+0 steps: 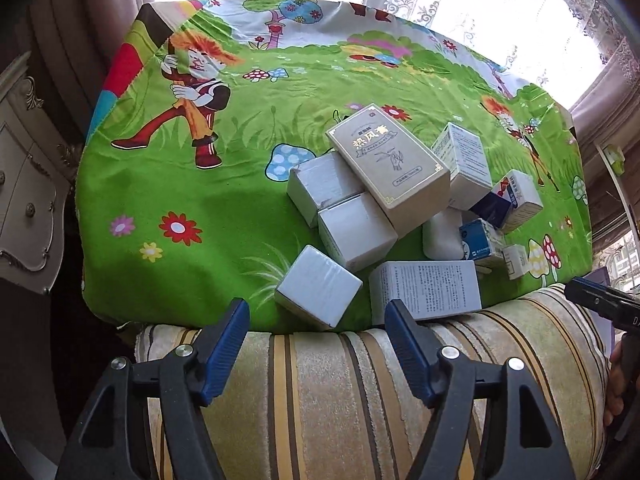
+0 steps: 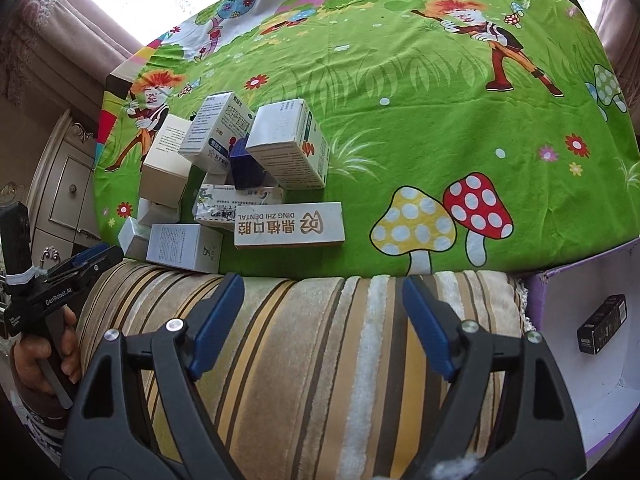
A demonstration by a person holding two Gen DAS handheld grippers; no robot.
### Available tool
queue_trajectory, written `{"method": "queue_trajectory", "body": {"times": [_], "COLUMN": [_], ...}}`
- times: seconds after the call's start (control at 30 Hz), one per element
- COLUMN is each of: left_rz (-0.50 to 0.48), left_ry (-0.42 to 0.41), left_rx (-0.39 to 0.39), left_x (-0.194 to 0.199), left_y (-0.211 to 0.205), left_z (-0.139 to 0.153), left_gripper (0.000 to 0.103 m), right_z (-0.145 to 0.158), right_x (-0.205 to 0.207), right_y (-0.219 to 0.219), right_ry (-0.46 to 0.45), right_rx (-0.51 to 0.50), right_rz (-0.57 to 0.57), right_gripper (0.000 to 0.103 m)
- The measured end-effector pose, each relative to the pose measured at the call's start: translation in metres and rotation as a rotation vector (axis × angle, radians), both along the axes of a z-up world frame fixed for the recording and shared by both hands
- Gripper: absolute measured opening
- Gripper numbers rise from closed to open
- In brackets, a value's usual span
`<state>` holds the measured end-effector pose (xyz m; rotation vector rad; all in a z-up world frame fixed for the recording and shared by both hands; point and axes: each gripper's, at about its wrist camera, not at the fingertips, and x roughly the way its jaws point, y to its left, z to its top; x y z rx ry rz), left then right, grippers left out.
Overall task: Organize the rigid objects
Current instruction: 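Move both grippers back over the cluster of medicine boxes, then grasp the small white cube with the left gripper while the right grasps the DING ZHI DENTAL box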
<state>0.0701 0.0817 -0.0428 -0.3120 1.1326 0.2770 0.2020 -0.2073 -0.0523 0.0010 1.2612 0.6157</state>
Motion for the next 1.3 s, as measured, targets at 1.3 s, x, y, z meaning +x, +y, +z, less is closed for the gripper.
{"method": "queue_trajectory", "body": {"times": [1.3], "left_rz": [-0.108], "left_ry": [0.041], "left_rx": [-0.005], "left_x": [0.017], "left_y": [-0.005], "left_z": [-0.014], "left_gripper": [0.05], "right_z": [-0.045], "right_x": [0.041], "right_y": [0.075], "right_ry": [0.098], "right_rx": [-0.072], "right_rz": [0.131], "right_gripper": [0.099]}}
